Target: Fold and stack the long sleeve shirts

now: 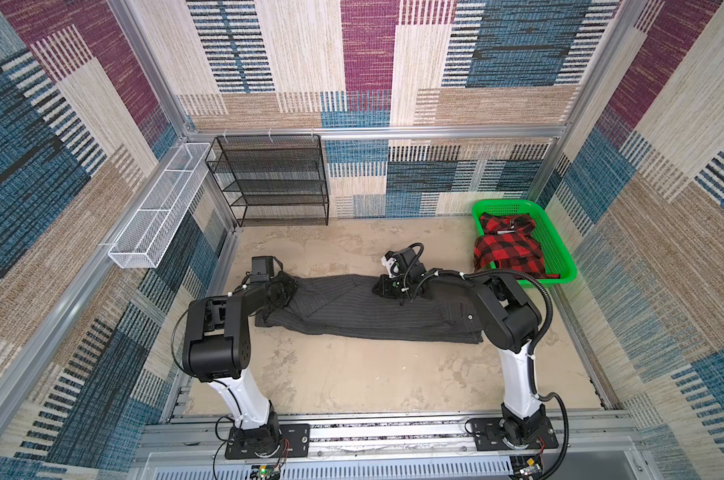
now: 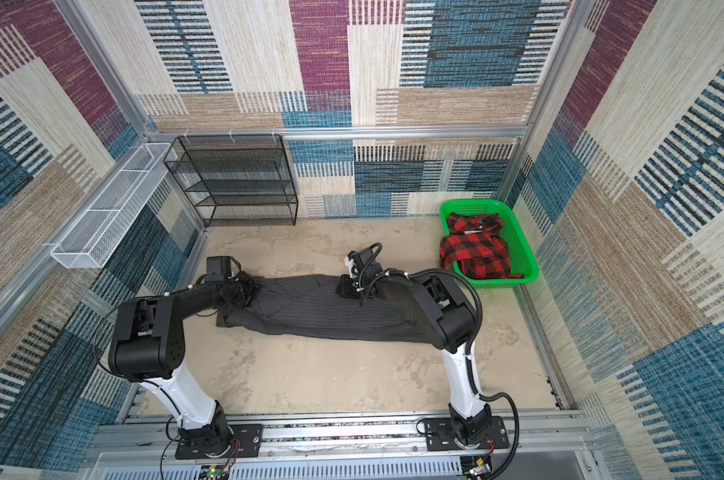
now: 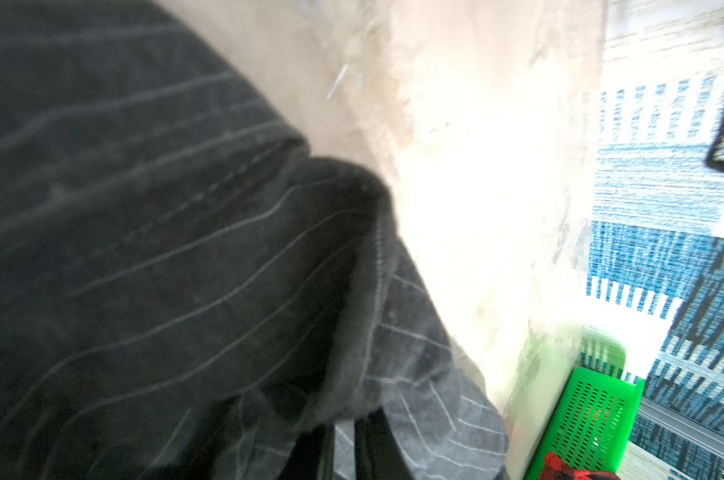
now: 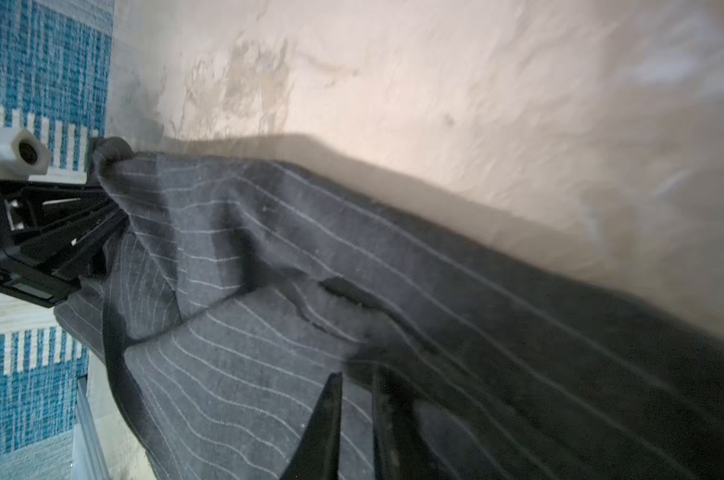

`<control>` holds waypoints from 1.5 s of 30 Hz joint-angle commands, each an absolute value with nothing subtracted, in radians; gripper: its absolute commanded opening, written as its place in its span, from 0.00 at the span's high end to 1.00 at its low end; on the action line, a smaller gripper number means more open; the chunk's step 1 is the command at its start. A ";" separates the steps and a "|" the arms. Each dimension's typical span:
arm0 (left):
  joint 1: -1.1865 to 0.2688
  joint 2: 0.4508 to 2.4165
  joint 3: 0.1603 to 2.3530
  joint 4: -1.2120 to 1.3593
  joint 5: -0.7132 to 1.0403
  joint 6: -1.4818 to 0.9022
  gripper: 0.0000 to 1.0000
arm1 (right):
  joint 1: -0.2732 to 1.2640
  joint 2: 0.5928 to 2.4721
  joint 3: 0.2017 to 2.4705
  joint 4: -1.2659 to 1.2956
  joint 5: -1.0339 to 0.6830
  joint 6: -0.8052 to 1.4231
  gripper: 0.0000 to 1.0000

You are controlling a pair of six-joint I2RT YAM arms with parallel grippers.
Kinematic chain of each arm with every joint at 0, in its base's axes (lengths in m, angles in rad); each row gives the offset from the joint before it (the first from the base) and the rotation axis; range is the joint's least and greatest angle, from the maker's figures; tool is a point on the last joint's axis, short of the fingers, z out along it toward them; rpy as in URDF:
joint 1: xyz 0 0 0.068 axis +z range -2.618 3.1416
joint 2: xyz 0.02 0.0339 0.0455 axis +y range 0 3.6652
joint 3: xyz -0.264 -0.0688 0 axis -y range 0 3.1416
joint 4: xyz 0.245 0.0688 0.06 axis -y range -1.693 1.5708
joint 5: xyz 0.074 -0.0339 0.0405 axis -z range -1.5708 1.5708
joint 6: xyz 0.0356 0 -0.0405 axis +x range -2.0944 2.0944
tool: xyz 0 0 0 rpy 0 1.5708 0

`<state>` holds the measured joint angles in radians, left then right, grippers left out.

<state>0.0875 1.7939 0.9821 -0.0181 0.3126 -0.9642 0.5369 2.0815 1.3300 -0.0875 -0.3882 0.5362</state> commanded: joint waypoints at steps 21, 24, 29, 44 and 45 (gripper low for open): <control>-0.106 1.109 0.600 -0.313 0.142 -1.127 0.82 | 0.319 1.537 1.000 -0.344 -0.139 0.365 0.73; -0.106 1.123 0.574 -0.278 0.116 -1.132 0.82 | 0.270 1.532 0.941 -0.326 -0.155 0.367 0.72; -0.106 1.293 0.612 -0.160 0.137 -1.126 0.83 | 0.234 1.582 0.892 -0.289 -0.154 0.377 0.73; -0.103 1.834 0.992 -0.055 0.227 -1.013 0.87 | 0.296 1.532 0.712 -0.235 -0.216 0.556 0.74; -0.103 1.867 1.020 -0.058 0.233 -1.008 0.87 | 0.312 1.520 0.701 -0.239 -0.214 0.571 0.74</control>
